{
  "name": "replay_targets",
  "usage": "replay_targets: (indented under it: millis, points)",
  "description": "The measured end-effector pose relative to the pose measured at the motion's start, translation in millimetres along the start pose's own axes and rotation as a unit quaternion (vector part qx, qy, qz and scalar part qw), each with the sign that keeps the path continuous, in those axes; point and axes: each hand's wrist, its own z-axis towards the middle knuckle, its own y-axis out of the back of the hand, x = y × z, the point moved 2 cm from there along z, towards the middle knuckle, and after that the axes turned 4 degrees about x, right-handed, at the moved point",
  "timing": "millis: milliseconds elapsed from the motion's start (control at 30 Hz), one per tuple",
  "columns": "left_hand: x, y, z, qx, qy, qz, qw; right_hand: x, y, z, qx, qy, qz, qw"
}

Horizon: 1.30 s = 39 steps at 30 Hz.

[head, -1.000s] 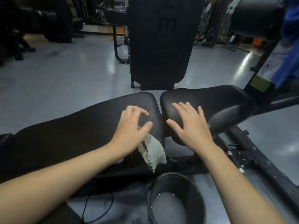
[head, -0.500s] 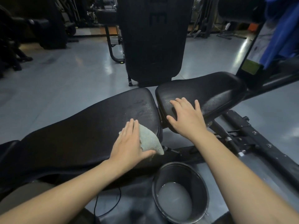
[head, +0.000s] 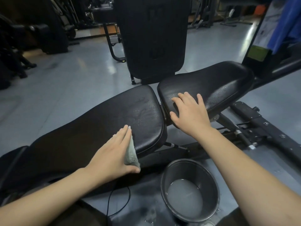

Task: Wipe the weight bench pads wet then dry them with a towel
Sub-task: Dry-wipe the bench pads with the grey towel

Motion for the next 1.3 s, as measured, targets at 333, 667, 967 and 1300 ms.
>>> replay_targets:
  millis: [333, 667, 967, 1300]
  points:
    - [1.8, -14.8, 25.8, -0.033, -0.081, 0.057, 0.995, -0.8, -4.9, -0.8, 0.0, 0.002, -0.01, 1.0]
    - [-34.6, -9.0, 57.7, -0.062, -0.13, 0.111, 0.983, 4.3, -2.7, 5.7, 0.003, -0.008, 0.016, 1.0]
    - [-69.6, -12.3, 89.1, -0.085, -0.038, 0.003, 0.996, -11.7, 5.5, 10.7, -0.023, -0.047, 0.086, 0.995]
    - [-55.7, 17.4, 159.9, 0.025, 0.003, -0.098, 0.995, -16.9, 11.2, 4.5, -0.003, -0.034, 0.086, 0.996]
